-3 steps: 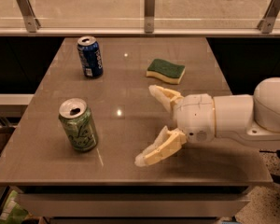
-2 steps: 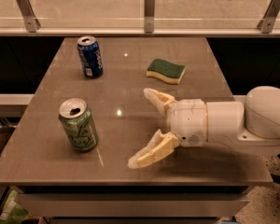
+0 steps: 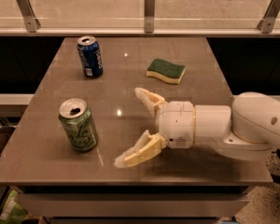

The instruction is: Pick green can

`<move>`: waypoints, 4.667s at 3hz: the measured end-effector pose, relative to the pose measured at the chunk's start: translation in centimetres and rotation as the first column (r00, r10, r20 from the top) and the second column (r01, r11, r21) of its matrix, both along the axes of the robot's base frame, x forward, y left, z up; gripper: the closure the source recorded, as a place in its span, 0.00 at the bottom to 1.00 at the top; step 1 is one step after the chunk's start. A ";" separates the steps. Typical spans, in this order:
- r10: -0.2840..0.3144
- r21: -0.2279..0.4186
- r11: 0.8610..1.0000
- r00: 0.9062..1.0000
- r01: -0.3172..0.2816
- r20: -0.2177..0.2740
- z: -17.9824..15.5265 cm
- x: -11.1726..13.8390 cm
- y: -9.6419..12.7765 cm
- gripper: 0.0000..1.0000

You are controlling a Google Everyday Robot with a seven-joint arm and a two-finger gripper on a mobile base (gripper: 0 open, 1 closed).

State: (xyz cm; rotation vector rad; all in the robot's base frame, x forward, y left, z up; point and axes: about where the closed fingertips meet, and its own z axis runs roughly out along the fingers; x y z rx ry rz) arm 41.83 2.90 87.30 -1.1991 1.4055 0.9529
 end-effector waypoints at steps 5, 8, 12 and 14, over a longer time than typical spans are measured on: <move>0.040 0.055 0.998 0.999 -0.040 0.006 0.8 1.6 6.8 0.00; 0.023 0.098 0.995 1.000 -0.021 -0.014 0.1 1.1 9.0 0.18; 0.037 0.094 0.995 0.999 -0.037 -0.005 0.5 0.7 9.8 1.00; 0.039 0.106 0.994 0.999 -0.040 0.014 1.6 0.4 9.5 1.00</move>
Offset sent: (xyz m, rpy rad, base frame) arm 0.0200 0.0328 0.0086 0.0401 -0.0210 0.0199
